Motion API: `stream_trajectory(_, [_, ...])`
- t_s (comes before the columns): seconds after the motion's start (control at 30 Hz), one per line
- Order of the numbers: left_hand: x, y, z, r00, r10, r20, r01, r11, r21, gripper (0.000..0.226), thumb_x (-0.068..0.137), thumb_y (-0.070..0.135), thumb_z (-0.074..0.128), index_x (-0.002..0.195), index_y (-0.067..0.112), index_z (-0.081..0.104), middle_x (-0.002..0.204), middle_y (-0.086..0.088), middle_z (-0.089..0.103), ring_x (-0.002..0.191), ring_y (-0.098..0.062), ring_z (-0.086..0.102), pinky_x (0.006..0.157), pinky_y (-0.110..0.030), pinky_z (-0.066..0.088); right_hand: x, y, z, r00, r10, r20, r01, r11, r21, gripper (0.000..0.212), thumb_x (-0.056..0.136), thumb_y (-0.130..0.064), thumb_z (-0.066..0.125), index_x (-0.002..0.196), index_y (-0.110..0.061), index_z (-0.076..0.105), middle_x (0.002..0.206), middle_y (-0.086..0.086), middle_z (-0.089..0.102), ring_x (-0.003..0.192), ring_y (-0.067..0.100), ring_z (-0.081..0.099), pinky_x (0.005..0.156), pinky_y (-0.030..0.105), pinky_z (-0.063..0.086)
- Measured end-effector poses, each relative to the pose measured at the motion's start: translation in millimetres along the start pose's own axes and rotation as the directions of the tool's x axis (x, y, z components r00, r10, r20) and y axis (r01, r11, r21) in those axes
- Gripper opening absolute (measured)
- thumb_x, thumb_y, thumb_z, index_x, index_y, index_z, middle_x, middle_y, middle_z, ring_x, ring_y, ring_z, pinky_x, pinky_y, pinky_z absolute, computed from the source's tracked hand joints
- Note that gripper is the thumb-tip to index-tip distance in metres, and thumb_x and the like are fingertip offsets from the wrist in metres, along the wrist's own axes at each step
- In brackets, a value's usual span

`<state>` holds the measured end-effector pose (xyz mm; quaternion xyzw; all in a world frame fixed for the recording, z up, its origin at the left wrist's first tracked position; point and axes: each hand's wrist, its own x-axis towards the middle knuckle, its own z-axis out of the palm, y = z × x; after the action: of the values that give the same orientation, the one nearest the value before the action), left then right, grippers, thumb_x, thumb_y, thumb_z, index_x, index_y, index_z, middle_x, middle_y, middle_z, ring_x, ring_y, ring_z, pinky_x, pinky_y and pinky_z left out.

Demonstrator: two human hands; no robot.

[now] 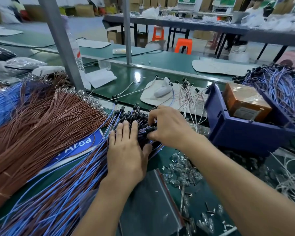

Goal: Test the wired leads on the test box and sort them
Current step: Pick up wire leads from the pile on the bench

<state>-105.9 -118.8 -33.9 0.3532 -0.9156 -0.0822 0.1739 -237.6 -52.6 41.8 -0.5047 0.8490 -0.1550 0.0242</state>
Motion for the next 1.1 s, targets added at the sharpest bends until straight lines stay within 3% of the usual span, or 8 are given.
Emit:
stream_trajectory(0.17, [0.8, 7.8, -6.3, 0.992, -0.036, -0.124, 0.026, 0.996, -0.086, 0.071, 0.102, 0.057, 0.041, 0.161, 0.019, 0.028, 0.167, -0.002, 0.032, 0.156, -0.019, 0.021, 0.128, -0.04, 0.003, -14.5, 3.1, -22.1, 0.999, 0.026, -0.046, -0.022, 0.995, 0.099, 0.01, 0.089, -0.035, 0.077, 0.087, -0.025, 0.074, 0.093, -0.003, 0.068, 0.086, 0.021, 0.063, 0.078, 0.035, 0.05])
stream_trajectory(0.33, [-2.5, 15.0, -13.4, 0.956, -0.017, -0.292, -0.039, 0.982, -0.185, 0.043, 0.099, 0.036, 0.055, 0.136, 0.015, 0.063, 0.129, -0.005, 0.07, 0.128, -0.024, 0.058, 0.126, -0.041, 0.013, -31.5, 2.5, -40.2, 0.966, 0.099, -0.24, -0.092, 0.995, 0.042, 0.015, 0.1, -0.038, 0.061, 0.095, -0.027, 0.071, 0.085, -0.005, 0.07, 0.076, 0.017, 0.062, 0.066, 0.032, 0.045])
stream_trajectory(0.5, [-5.6, 18.5, -17.2, 0.956, -0.062, -0.288, -0.012, 0.969, -0.247, 0.049, 0.098, 0.031, 0.059, 0.143, 0.013, 0.057, 0.134, -0.01, 0.066, 0.132, -0.024, 0.048, 0.125, -0.043, 0.019, -51.1, 14.3, -81.8, 0.879, 0.232, -0.417, -0.139, 0.96, 0.242, 0.022, 0.101, -0.029, 0.056, 0.091, -0.024, 0.075, 0.076, -0.008, 0.071, 0.066, 0.018, 0.062, 0.068, 0.041, 0.055])
stream_trajectory(0.67, [-14.5, 39.9, -20.7, 0.947, 0.103, -0.304, -0.173, 0.961, -0.215, 0.068, 0.093, 0.035, 0.064, 0.153, 0.013, 0.04, 0.15, -0.008, 0.052, 0.139, -0.026, 0.04, 0.122, -0.042, 0.027, -85.1, 33.2, -95.0, 0.855, 0.347, -0.385, -0.125, 0.859, 0.497, 0.029, 0.098, -0.019, 0.061, 0.072, -0.027, 0.071, 0.063, -0.013, 0.068, 0.045, 0.002, 0.051, 0.041, 0.017, 0.037])
stream_trajectory(0.83, [-20.8, 58.2, -15.7, 0.907, 0.237, -0.349, -0.346, 0.89, -0.296, 0.045, 0.095, 0.015, 0.069, 0.139, 0.01, 0.061, 0.121, -0.009, 0.073, 0.122, -0.016, 0.051, 0.117, -0.023, 0.019, -118.9, 53.0, -102.1, 0.806, 0.449, -0.386, -0.05, 0.702, 0.711, 0.03, 0.096, -0.009, 0.061, 0.069, -0.019, 0.071, 0.068, 0.004, 0.067, 0.057, 0.016, 0.053, 0.058, 0.041, 0.045])
stream_trajectory(0.93, [-20.4, 58.0, -17.4, 0.878, 0.198, -0.435, -0.381, 0.839, -0.387, 0.027, 0.097, 0.013, 0.068, 0.124, 0.009, 0.072, 0.101, -0.007, 0.074, 0.103, -0.019, 0.058, 0.104, -0.027, 0.041, -139.2, 72.5, -110.0, 0.746, 0.532, -0.4, 0.008, 0.594, 0.804, 0.036, 0.096, -0.004, 0.059, 0.068, -0.021, 0.074, 0.066, 0.001, 0.067, 0.056, 0.013, 0.055, 0.056, 0.027, 0.05])
stream_trajectory(1.0, [-22.3, 59.2, -25.2, 0.885, 0.159, -0.438, -0.381, 0.789, -0.482, 0.026, 0.096, 0.025, 0.067, 0.118, 0.014, 0.075, 0.097, 0.012, 0.067, 0.098, -0.019, 0.062, 0.092, -0.039, 0.055, -156.0, 83.6, -110.8, 0.733, 0.562, -0.383, 0.025, 0.541, 0.841, 0.04, 0.095, -0.003, 0.059, 0.067, -0.025, 0.076, 0.064, -0.001, 0.07, 0.057, 0.011, 0.058, 0.055, 0.02, 0.05])
stream_trajectory(1.1, [-26.6, 71.5, -42.0, 0.924, 0.101, -0.368, -0.347, 0.626, -0.699, 0.028, 0.089, 0.036, 0.064, 0.114, 0.03, 0.074, 0.1, 0.026, 0.07, 0.09, -0.009, 0.072, 0.08, -0.028, 0.06, -185.7, 100.7, -101.5, 0.695, 0.617, -0.368, -0.044, 0.548, 0.835, 0.037, 0.096, -0.006, 0.062, 0.071, -0.03, 0.078, 0.069, 0.002, 0.073, 0.069, 0.017, 0.061, 0.067, 0.026, 0.05])
